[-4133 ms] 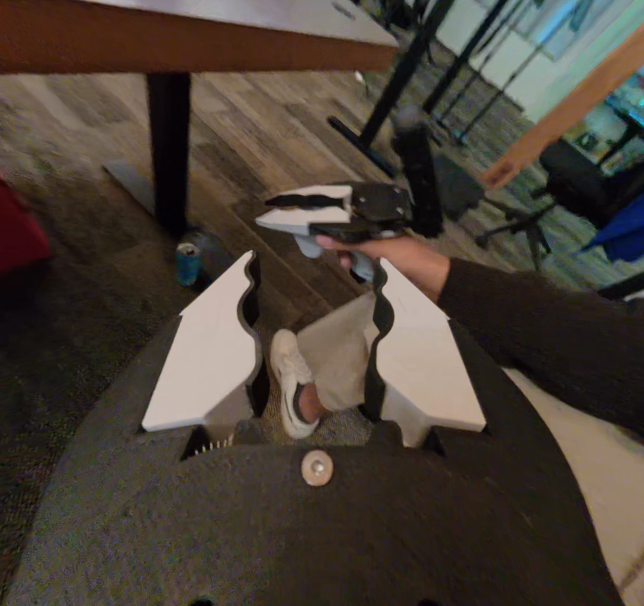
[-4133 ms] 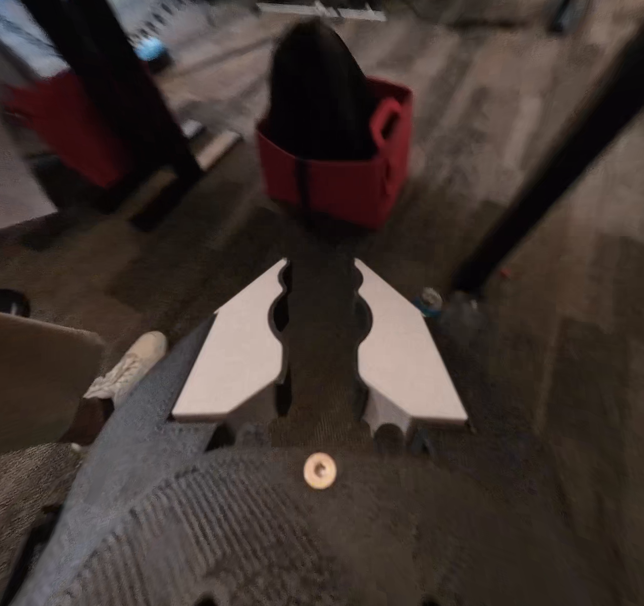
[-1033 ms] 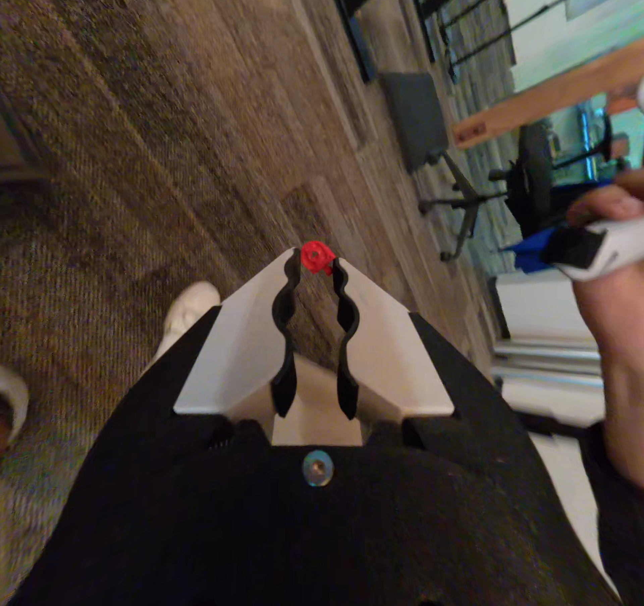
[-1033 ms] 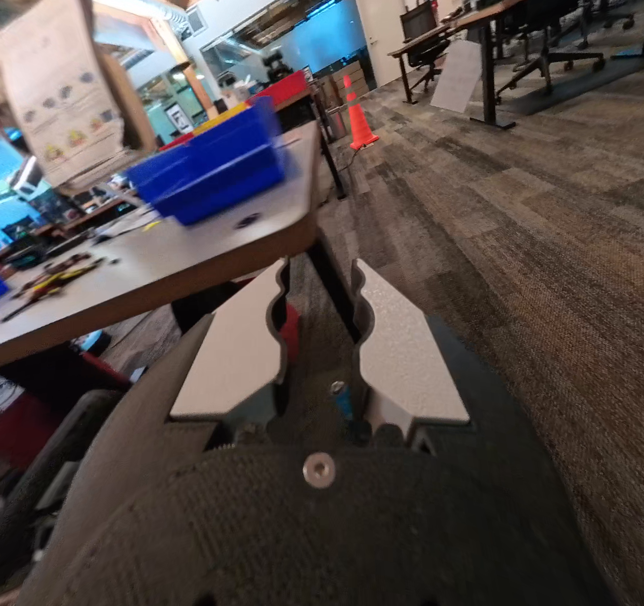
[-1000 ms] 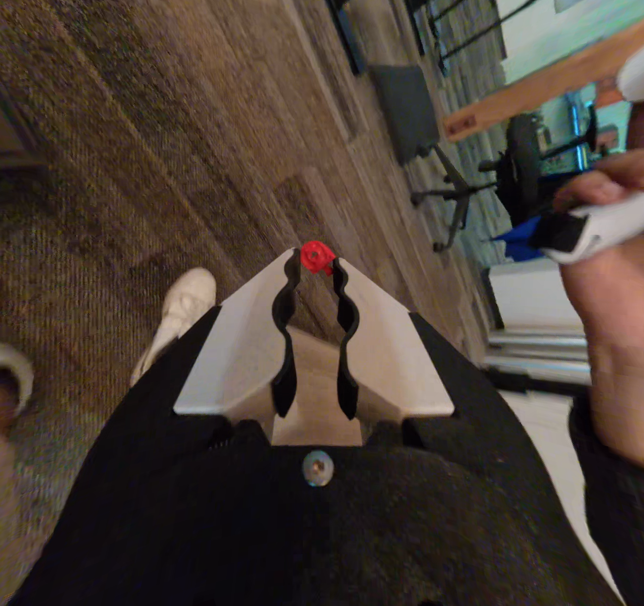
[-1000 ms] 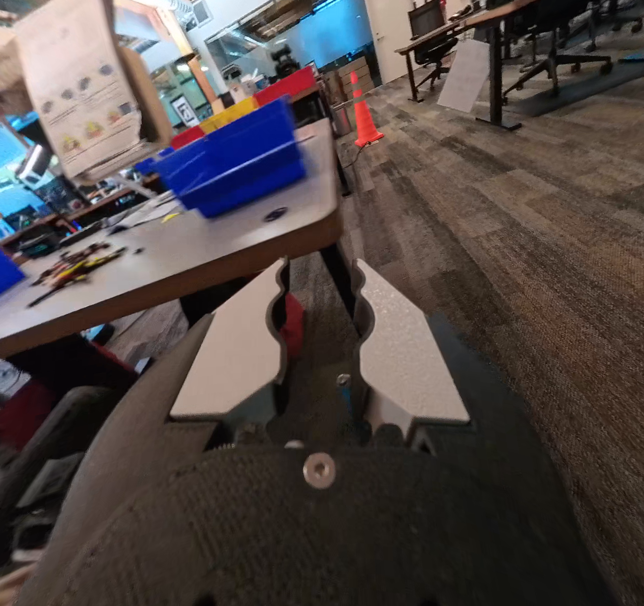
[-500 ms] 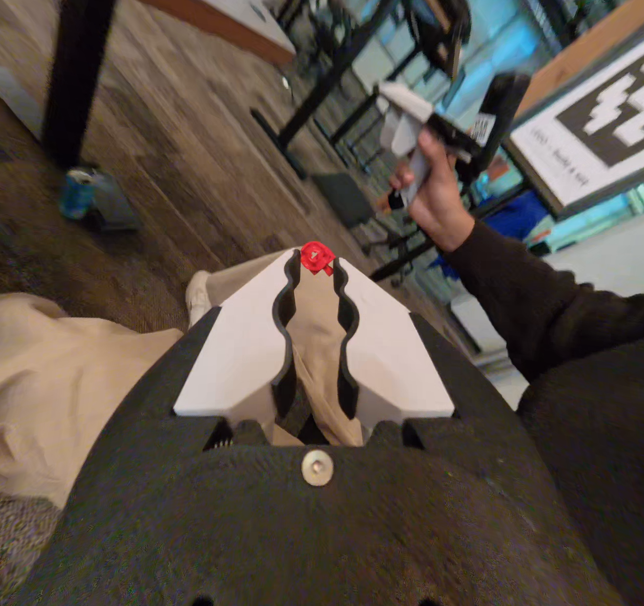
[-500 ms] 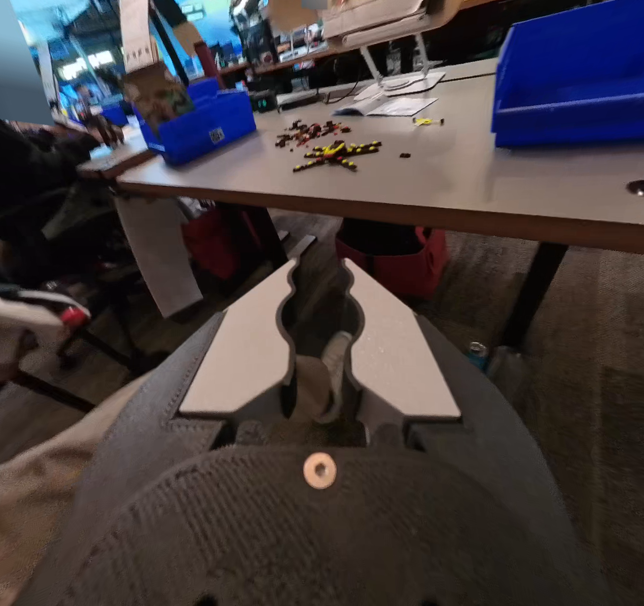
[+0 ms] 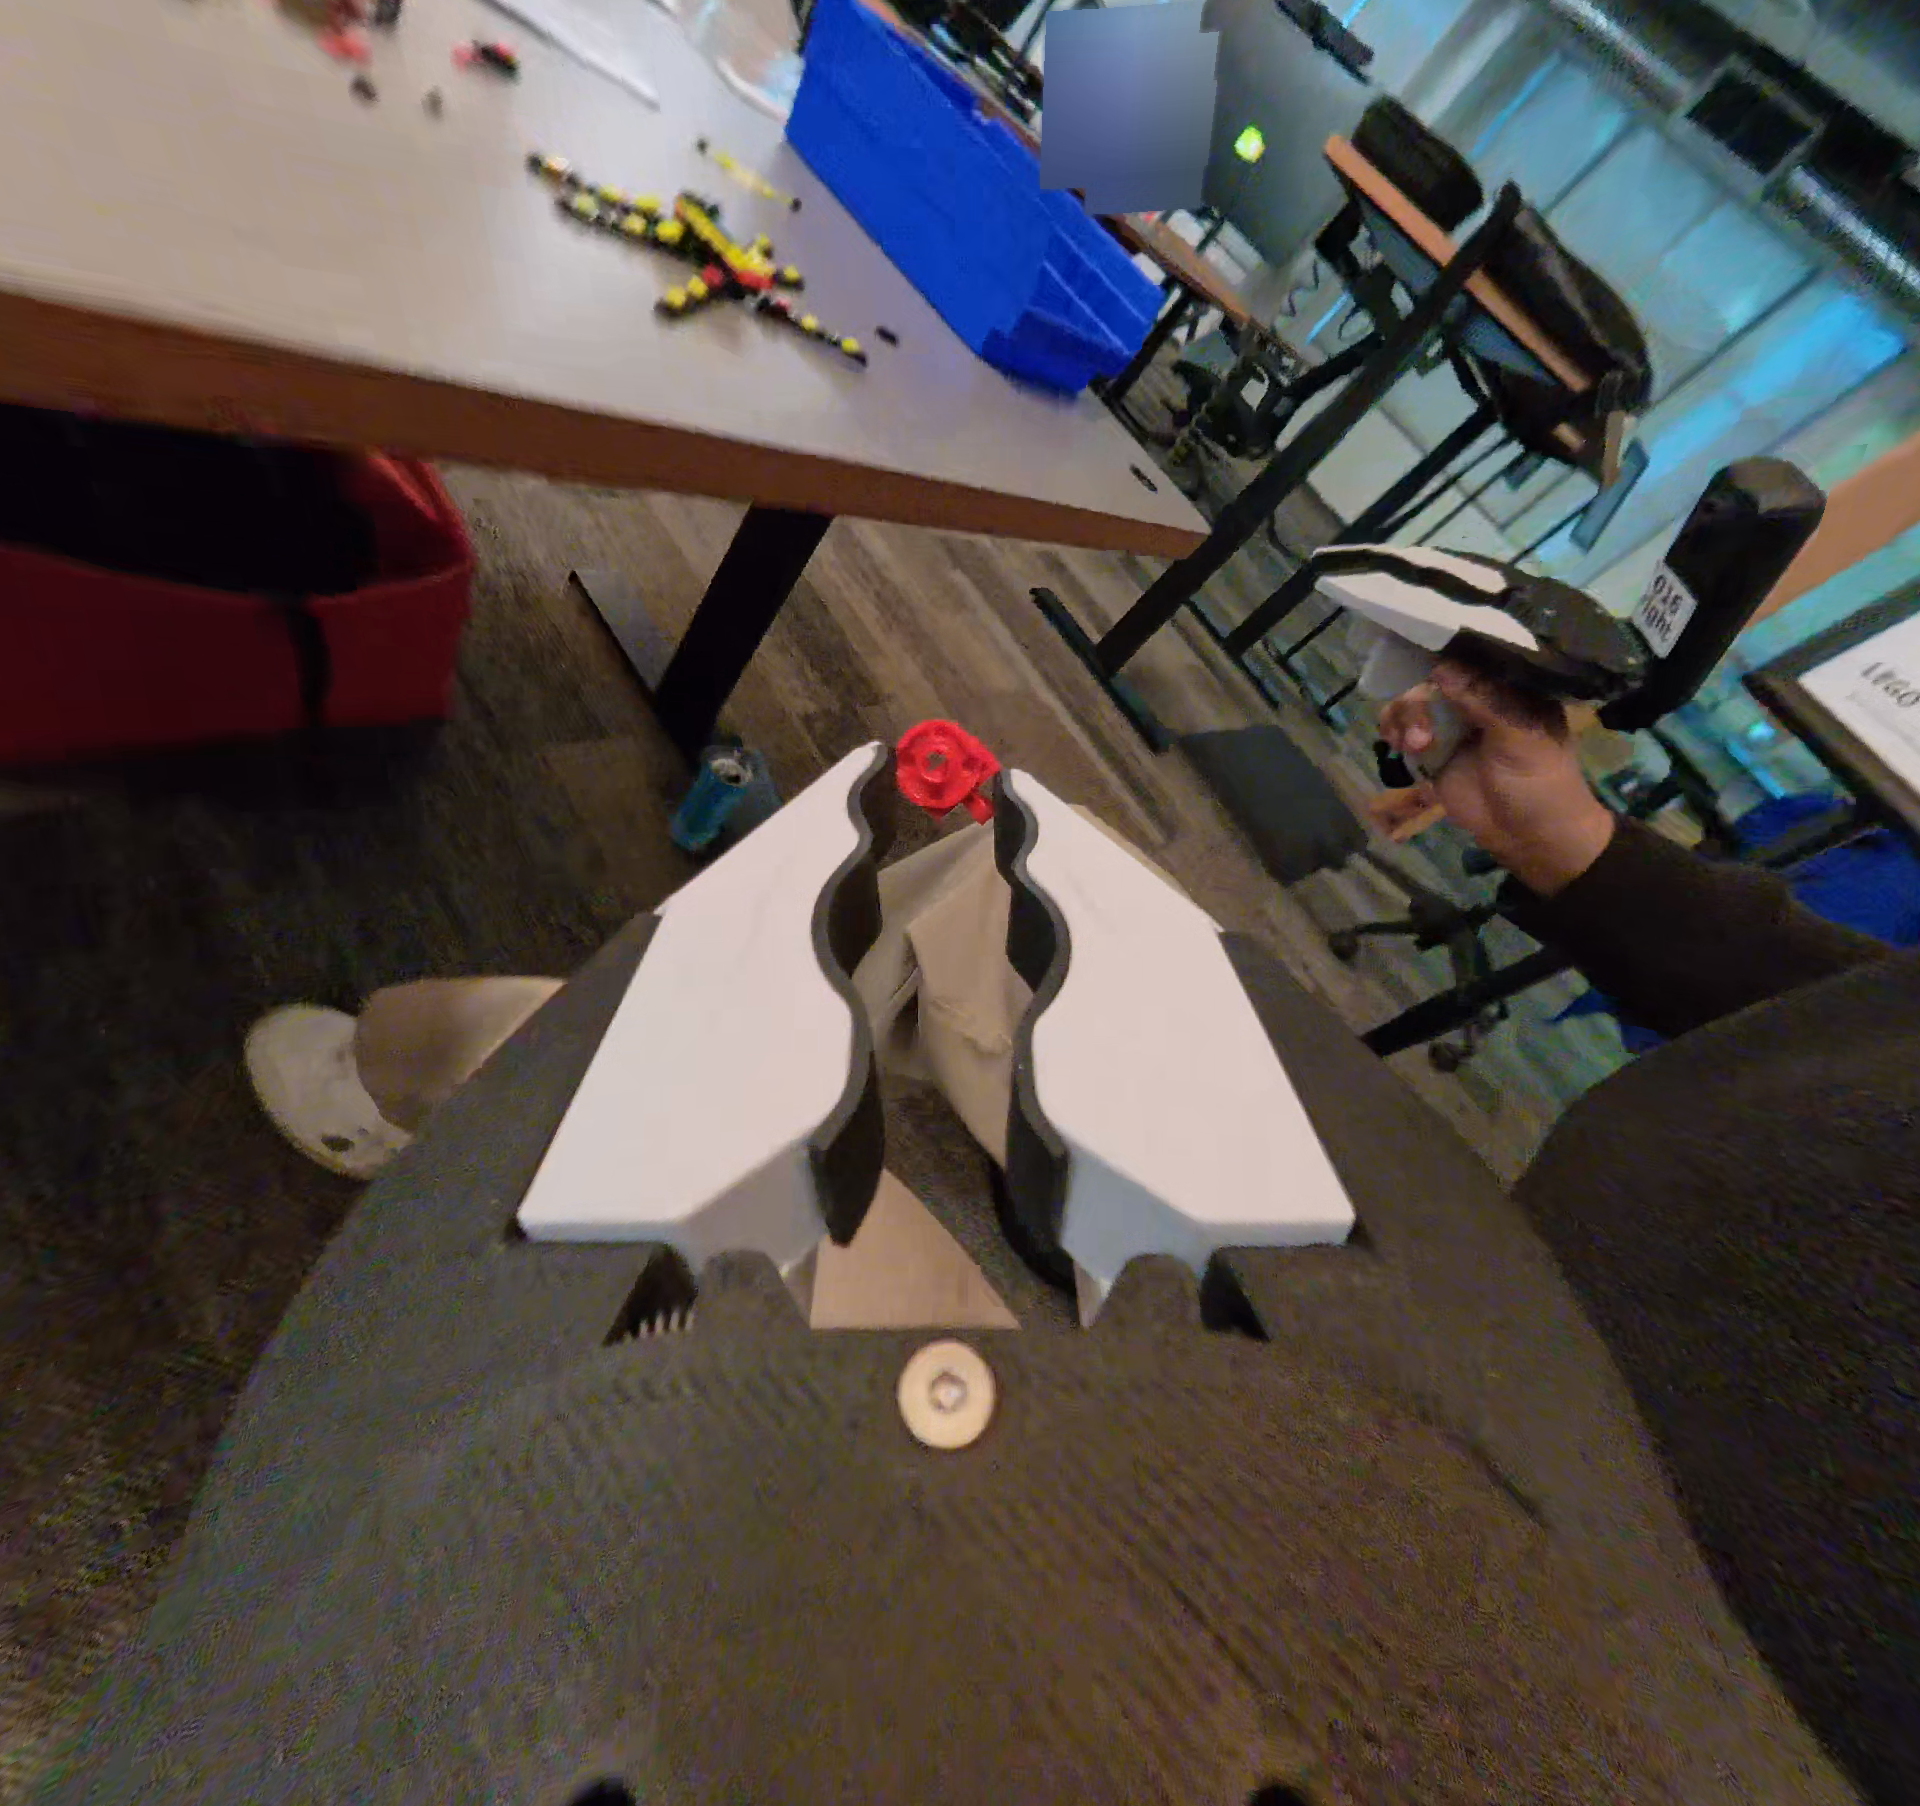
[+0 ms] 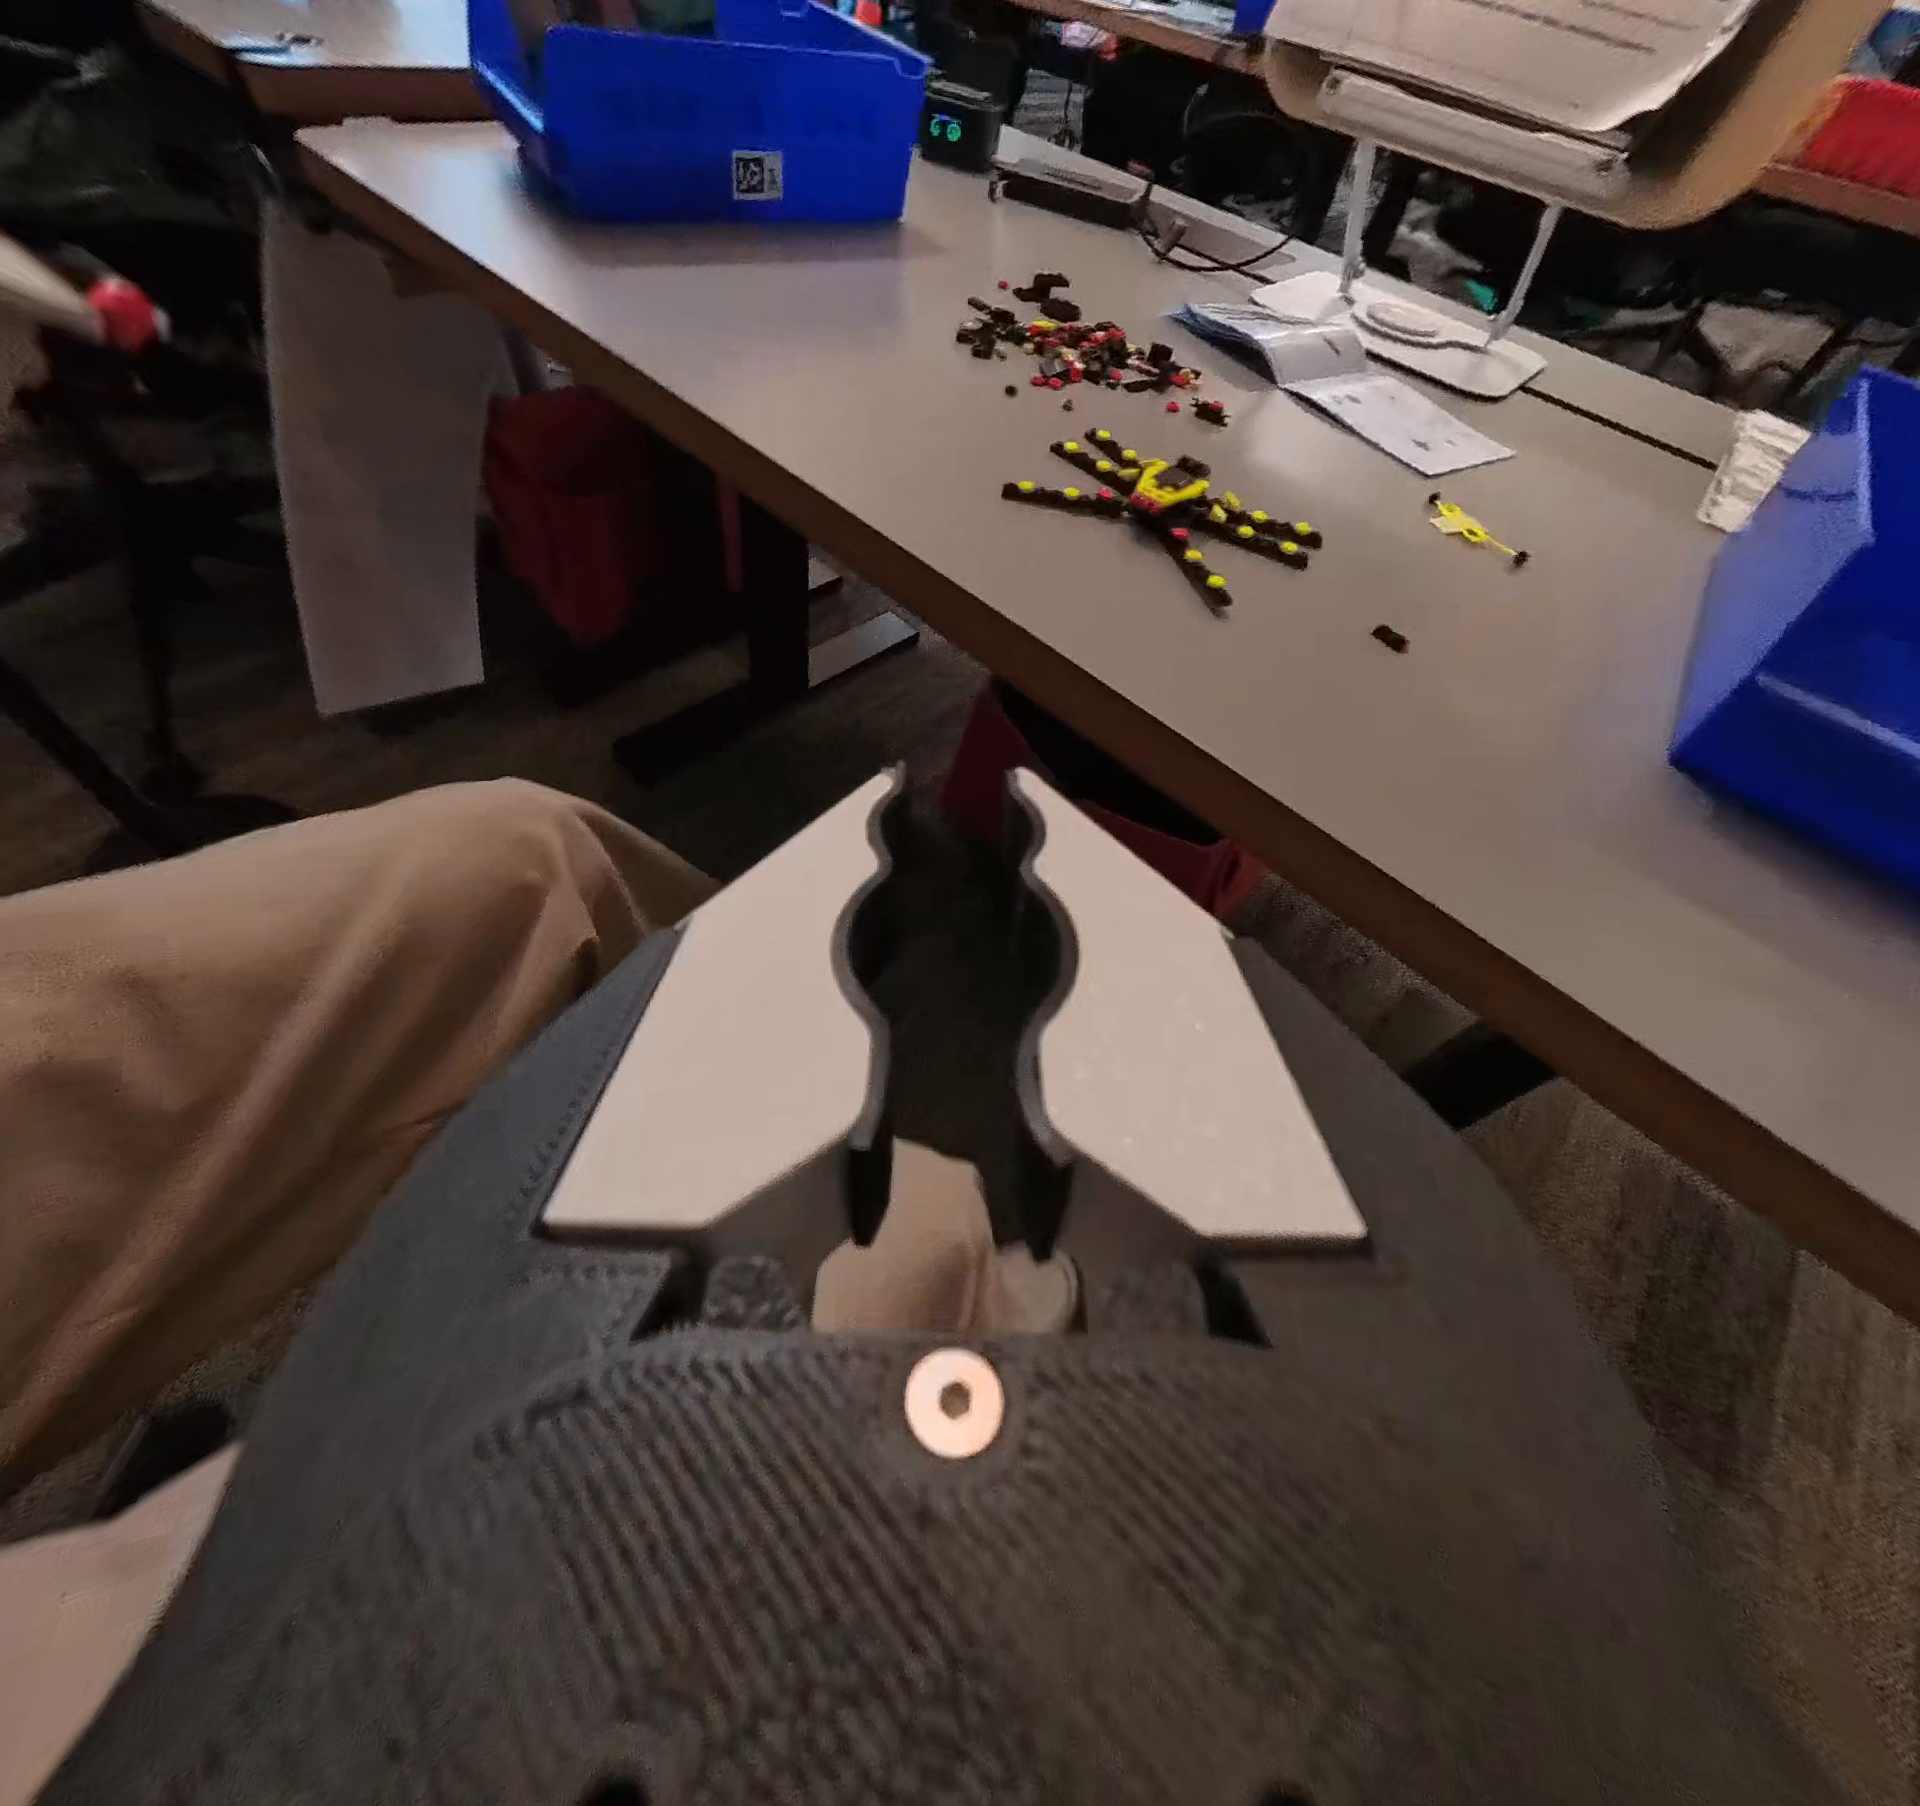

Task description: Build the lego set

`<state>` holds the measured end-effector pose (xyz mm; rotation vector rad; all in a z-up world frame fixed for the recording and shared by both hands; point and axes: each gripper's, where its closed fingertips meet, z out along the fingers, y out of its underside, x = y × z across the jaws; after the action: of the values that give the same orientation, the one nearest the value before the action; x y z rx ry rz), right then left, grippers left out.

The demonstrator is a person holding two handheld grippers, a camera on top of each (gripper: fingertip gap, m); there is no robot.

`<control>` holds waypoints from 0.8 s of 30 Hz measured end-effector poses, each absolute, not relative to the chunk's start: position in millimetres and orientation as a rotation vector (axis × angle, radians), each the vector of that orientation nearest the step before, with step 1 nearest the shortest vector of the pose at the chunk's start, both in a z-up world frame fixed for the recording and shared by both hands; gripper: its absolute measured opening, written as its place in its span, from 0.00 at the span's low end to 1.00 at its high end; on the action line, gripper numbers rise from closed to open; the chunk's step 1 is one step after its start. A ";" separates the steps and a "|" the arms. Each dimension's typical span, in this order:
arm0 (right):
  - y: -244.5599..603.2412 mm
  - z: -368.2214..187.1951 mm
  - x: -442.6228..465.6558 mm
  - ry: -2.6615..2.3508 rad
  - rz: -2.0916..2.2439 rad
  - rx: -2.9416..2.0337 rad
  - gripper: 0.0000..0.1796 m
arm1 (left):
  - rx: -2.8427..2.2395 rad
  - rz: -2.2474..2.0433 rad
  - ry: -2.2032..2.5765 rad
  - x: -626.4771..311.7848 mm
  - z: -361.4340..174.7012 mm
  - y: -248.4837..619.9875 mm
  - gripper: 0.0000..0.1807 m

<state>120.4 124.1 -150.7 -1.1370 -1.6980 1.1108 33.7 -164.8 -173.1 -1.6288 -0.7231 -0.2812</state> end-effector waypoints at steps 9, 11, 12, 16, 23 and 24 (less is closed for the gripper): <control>79.0 -146.2 223.3 -1.644 1.273 -1.157 0.08 | -1.721 -0.353 -0.904 180.6 -140.6 -186.7 0.09; 53.9 -139.5 245.0 -1.679 1.351 -1.126 0.08 | -1.695 -0.293 -0.970 226.5 -139.7 -203.7 0.09; 46.8 -135.4 251.7 -1.704 1.341 -1.099 0.09 | -1.677 -0.229 -0.988 242.5 -142.1 -211.6 0.09; 39.6 -132.0 263.3 -1.727 1.223 -1.047 0.09 | -1.525 -0.013 -1.071 260.9 -161.1 -239.2 0.09; 35.5 -171.9 273.3 -1.718 1.363 -1.368 0.15 | -1.661 0.015 -0.950 232.8 -169.3 -228.6 0.09; 39.4 -176.6 267.1 -1.729 1.362 -1.385 0.15 | -1.670 -0.035 -0.899 230.9 -172.2 -218.5 0.09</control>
<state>267.1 39.4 -176.6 -1.3851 -1.7291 1.3619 230.9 -218.5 -172.2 -1.6696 -0.8993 -0.0346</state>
